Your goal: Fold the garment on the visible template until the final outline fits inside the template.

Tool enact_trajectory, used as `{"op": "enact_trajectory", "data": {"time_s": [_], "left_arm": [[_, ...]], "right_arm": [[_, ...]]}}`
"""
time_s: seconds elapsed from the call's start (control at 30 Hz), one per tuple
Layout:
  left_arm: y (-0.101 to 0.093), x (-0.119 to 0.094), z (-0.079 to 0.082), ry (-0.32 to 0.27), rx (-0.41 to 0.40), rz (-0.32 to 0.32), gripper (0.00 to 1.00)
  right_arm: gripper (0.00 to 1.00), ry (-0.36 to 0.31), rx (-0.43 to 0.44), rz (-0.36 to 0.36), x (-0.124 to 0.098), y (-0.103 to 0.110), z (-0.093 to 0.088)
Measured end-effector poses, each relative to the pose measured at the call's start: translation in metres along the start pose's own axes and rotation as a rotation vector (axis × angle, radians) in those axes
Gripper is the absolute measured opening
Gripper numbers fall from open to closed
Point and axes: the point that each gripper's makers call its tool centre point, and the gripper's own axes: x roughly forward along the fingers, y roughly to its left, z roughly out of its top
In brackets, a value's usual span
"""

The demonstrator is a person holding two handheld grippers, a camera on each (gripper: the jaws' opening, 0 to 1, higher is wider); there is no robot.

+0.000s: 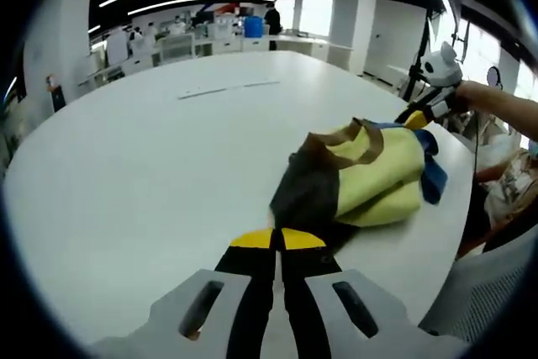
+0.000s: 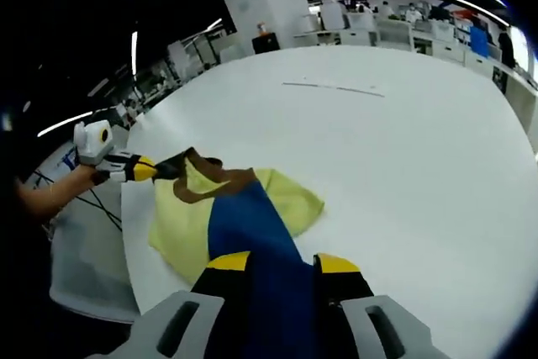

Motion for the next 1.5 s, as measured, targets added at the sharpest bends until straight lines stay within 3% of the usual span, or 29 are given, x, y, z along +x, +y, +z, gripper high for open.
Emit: {"op": "enact_trajectory", "data": {"time_s": [0.17, 0.27, 0.43, 0.47, 0.57, 0.73, 0.87, 1.13, 1.5], "left_arm": [[0.001, 0.001, -0.001, 0.005, -0.002, 0.003, 0.0], [0.001, 0.001, -0.001, 0.005, -0.001, 0.005, 0.0], [0.0, -0.002, 0.003, -0.006, -0.002, 0.009, 0.0], [0.0, -0.004, 0.006, -0.012, -0.001, 0.009, 0.0], [-0.001, -0.01, 0.015, -0.038, -0.001, 0.008, 0.0], [0.0, -0.02, 0.042, -0.122, 0.003, 0.016, 0.0], [-0.002, -0.025, 0.057, -0.153, 0.01, 0.015, 0.0], [-0.003, -0.035, 0.099, -0.241, 0.047, 0.025, 0.0], [0.005, -0.024, 0.184, -0.413, 0.038, 0.06, 0.0]], "right_arm": [[0.11, 0.024, 0.022, 0.003, 0.002, -0.001, -0.006], [0.0, 0.031, 0.023, 0.001, 0.002, 0.0, -0.008], [0.0, -0.002, 0.031, -0.006, -0.004, 0.003, -0.001], [0.0, -0.026, 0.067, 0.009, -0.007, 0.008, 0.003], [0.0, -0.048, 0.063, 0.01, -0.016, 0.011, 0.009], [0.0, -0.09, 0.044, -0.014, -0.035, 0.014, 0.022], [0.0, -0.143, 0.059, -0.005, -0.049, 0.018, 0.037], [0.0, -0.177, -0.016, -0.059, -0.066, 0.022, 0.06], [0.0, -0.293, -0.035, -0.184, -0.088, -0.005, 0.111]]}}
